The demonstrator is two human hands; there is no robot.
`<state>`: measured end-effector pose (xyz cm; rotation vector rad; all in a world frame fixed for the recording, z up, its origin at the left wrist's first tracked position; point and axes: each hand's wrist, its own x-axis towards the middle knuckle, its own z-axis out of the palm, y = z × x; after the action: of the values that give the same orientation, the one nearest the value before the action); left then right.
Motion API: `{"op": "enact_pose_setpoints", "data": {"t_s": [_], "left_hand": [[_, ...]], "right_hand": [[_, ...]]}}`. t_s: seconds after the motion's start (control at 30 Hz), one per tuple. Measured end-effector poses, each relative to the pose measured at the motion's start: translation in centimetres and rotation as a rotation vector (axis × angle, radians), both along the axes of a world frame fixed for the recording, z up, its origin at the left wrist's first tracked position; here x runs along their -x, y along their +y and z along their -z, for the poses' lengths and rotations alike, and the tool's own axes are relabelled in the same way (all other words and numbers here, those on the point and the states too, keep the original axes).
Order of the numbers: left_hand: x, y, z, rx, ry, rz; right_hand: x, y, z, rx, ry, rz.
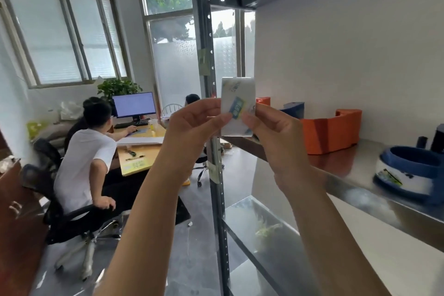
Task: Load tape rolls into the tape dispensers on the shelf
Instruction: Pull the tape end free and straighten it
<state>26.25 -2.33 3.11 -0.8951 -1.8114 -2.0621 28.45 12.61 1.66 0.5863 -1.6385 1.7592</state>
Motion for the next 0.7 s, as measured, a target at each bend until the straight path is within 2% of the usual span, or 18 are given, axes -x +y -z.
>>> {"op": "enact_pose_setpoints", "data": {"t_s": [0.27, 0.47, 0.7], "left_hand": [[6.7, 1.6, -0.3, -0.032, 0.001, 0.152], [10.7, 4.0, -0.5, -0.045, -0.011, 0.321], [14.7, 7.9, -1.9, 0.053, 0.039, 0.519]], "right_hand": [[4.7, 1.4, -0.8, -0.032, -0.031, 0.108], [6.1, 2.9, -1.2, -0.054, -0.022, 0.301], [6.6, 4.1, -2.1, -0.037, 0.051, 0.583]]}}
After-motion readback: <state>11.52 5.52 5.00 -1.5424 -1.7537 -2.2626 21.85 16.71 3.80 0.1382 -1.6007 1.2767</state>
